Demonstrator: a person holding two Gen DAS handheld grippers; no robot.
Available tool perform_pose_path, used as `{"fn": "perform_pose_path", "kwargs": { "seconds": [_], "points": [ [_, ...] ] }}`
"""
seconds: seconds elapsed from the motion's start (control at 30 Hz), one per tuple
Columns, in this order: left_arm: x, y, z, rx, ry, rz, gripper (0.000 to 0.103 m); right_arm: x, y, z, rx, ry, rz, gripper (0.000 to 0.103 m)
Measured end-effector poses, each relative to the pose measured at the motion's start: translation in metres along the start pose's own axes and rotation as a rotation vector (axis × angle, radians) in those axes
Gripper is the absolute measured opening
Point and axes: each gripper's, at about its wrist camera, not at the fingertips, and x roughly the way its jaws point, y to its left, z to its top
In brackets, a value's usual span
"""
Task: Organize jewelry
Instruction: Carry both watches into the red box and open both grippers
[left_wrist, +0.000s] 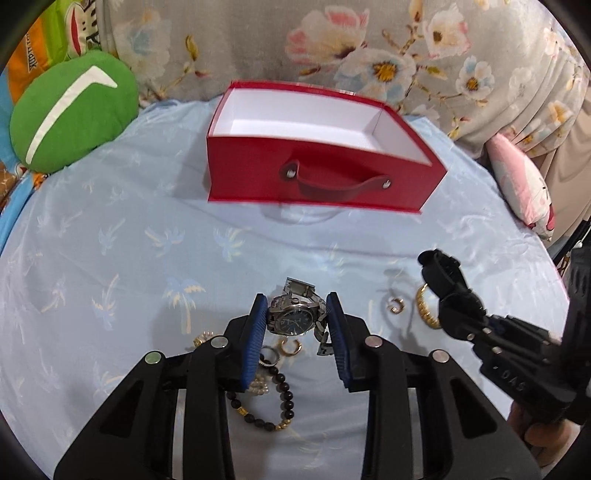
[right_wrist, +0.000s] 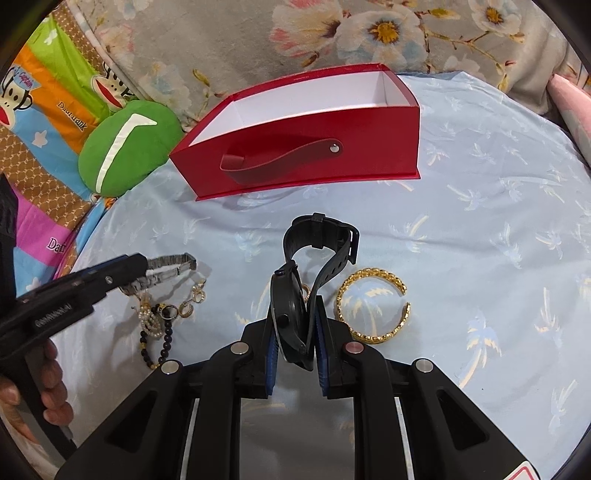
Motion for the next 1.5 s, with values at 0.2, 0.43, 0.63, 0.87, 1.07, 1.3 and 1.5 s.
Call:
{"fn": "perform_pose_path", "kwargs": {
  "seconds": [0.2, 0.43, 0.63, 0.87, 1.07, 1.3, 1.5],
  "points": [
    [-0.029, -0.008, 0.023, 0.015, -0.084, 0.004, 0.032, -0.018, 0.004, 0.011, -0.024, -0.049, 0.005, 0.016],
    [-0.051, -0.012, 0.065, 0.035, -0.187, 0.040, 0.032, -0.043, 0.012, 0.052, -0.082, -0.154, 0.015, 0.016],
    [-0.056, -0.012, 0.124, 0.041, -0.284, 0.073, 0.032, -0.055, 0.017, 0.112, -0.128, -0.254, 0.032, 0.016],
    [-0.031, -0.017, 0.181, 0.068, -0.336, 0.101, 0.032, -0.032, 0.016, 0.187, -0.144, -0.296, 0.016, 0.016],
    [0.025, -0.016, 0.213, 0.067, -0.299, 0.122, 0.032, 0.016, 0.008, 0.224, -0.119, -0.234, 0.018, 0.016],
    [0.099, -0.002, 0.229, 0.041, -0.210, 0.152, 0.032, 0.083, -0.010, 0.244, -0.072, -0.137, 0.016, 0.016],
    [0.141, 0.006, 0.228, 0.024, -0.160, 0.165, 0.032, 0.121, -0.022, 0.245, -0.052, -0.091, 0.006, 0.016]
  ]
}}
